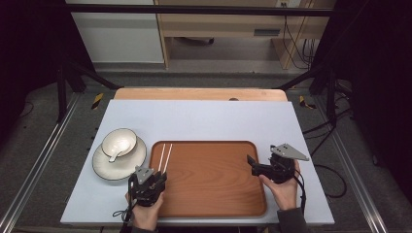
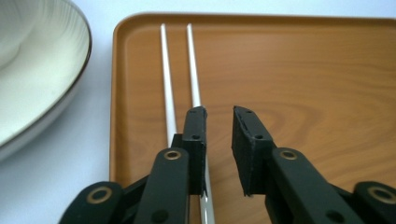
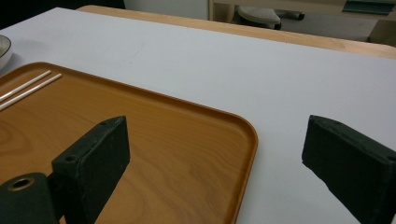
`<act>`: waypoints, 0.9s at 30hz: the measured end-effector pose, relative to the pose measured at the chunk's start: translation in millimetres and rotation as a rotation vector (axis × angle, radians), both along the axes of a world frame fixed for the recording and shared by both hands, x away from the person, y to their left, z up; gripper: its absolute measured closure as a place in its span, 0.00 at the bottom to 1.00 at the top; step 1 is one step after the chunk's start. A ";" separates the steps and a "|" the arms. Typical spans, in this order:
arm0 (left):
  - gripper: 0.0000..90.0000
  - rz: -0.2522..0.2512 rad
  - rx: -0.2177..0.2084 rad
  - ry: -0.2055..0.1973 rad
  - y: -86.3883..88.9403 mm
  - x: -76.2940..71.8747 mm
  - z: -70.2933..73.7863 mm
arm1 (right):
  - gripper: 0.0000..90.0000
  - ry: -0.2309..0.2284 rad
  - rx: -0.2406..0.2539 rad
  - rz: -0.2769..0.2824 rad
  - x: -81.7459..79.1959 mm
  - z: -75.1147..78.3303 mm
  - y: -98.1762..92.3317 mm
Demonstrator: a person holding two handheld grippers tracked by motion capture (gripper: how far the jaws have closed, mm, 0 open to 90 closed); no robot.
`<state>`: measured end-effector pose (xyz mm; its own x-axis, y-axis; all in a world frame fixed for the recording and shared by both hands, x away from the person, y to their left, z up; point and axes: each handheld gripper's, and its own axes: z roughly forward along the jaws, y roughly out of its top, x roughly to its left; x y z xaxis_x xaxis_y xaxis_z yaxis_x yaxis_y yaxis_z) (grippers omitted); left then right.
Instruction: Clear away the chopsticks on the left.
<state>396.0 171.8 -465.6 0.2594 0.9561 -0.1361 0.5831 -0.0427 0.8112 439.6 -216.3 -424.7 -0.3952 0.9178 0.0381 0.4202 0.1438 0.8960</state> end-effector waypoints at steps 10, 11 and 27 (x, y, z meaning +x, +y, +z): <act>0.65 -0.157 -0.019 -0.085 17.1 7.3 30.2 | 0.08 0.001 0.007 -0.012 -1.7 0.7 -2.7; 0.63 -0.173 -0.022 -0.091 18.3 9.1 33.5 | 0.08 0.000 0.009 -0.013 -1.7 0.7 -2.8; 0.39 -0.367 -0.001 -0.132 37.5 18.2 47.4 | 0.08 -0.008 0.016 -0.028 -4.0 2.2 -7.1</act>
